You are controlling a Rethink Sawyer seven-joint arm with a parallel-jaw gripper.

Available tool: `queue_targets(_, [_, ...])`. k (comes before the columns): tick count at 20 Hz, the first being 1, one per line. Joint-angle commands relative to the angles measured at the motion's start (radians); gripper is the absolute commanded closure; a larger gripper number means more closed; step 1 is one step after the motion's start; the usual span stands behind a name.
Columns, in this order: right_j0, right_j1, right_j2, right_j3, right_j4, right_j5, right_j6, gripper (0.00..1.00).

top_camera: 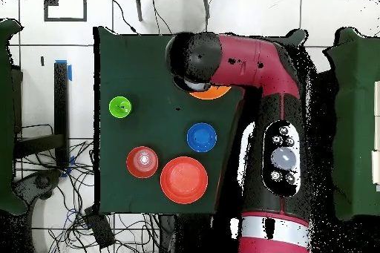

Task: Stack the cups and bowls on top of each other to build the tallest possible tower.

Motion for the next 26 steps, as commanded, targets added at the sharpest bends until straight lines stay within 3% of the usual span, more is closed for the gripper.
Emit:
queue_targets(1, [0.033, 0.060, 0.096, 0.122, -0.087, -0.088, -0.114, 0.00])
queue_targets(26, [0.092, 0.119, 0.060, 0.144, -0.124, -0.197, -0.013, 0.00])
